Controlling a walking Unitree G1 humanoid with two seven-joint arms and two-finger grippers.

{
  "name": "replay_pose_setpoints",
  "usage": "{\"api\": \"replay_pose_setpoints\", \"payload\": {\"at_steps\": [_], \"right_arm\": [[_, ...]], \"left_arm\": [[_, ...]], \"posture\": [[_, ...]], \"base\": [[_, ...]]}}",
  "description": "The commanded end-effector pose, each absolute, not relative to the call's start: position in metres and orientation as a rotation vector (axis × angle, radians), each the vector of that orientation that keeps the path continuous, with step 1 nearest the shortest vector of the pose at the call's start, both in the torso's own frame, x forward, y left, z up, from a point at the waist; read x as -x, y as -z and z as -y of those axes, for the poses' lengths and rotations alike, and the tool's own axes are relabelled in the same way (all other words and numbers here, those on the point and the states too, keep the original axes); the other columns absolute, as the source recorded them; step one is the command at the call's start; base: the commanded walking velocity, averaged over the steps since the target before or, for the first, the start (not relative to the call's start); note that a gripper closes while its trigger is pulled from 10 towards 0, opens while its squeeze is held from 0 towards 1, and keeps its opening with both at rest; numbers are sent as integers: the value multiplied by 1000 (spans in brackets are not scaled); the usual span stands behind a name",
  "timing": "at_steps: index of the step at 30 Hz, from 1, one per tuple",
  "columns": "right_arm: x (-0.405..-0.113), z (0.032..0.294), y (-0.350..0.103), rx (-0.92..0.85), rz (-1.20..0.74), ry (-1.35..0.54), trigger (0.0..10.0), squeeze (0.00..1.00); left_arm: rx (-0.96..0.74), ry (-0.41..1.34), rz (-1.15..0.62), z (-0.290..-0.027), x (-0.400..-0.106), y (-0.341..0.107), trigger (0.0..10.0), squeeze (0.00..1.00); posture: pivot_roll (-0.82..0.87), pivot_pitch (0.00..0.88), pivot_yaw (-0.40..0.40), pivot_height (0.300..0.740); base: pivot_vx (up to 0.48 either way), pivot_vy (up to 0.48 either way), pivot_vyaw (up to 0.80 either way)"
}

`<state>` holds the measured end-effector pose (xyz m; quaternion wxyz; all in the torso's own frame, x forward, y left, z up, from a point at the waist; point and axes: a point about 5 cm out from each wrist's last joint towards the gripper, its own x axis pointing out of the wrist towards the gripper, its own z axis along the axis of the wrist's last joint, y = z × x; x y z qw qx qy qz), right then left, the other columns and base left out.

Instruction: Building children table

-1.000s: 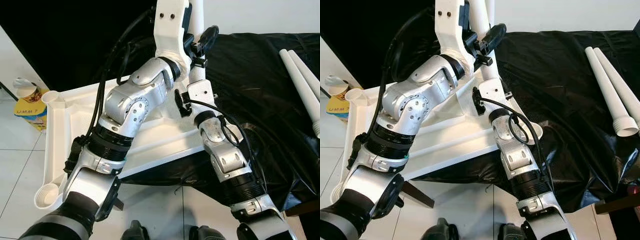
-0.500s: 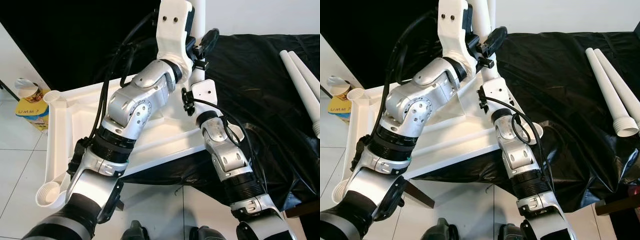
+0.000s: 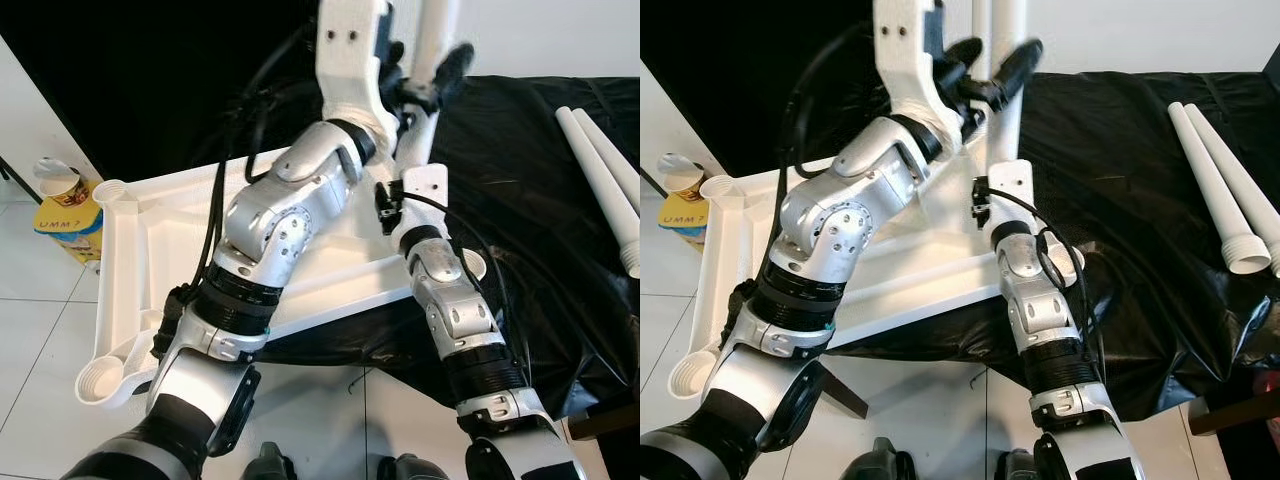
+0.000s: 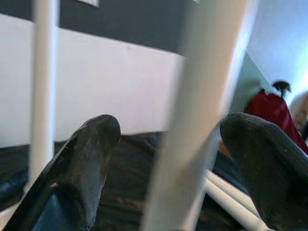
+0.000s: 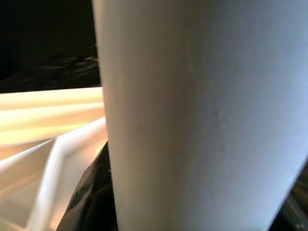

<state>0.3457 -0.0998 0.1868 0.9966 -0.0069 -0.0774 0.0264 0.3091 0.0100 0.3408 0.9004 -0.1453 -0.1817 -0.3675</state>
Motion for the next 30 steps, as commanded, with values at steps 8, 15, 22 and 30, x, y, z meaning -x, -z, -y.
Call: {"api": "replay_pose_setpoints", "payload": {"at_steps": [8,15,22,30], "right_arm": [[-348,118,-190,-42,171,52,10000,0],[-341,138,-178,-26,154,121,10000,0],[-332,154,-173,-12,176,183,10000,0],[-321,166,-161,8,155,235,10000,0]], "left_arm": [[319,811,464,-20,-303,-338,10000,0],[313,732,357,-26,-308,-294,10000,0],[288,684,300,-30,-312,-275,10000,0],[103,684,259,-26,-306,-244,10000,0]], "posture": [[47,15,13,740],[10,42,26,740],[3,66,40,740],[-2,87,56,740]], "base": [[0,0,0],[0,0,0],[0,0,0],[0,0,0]]}}
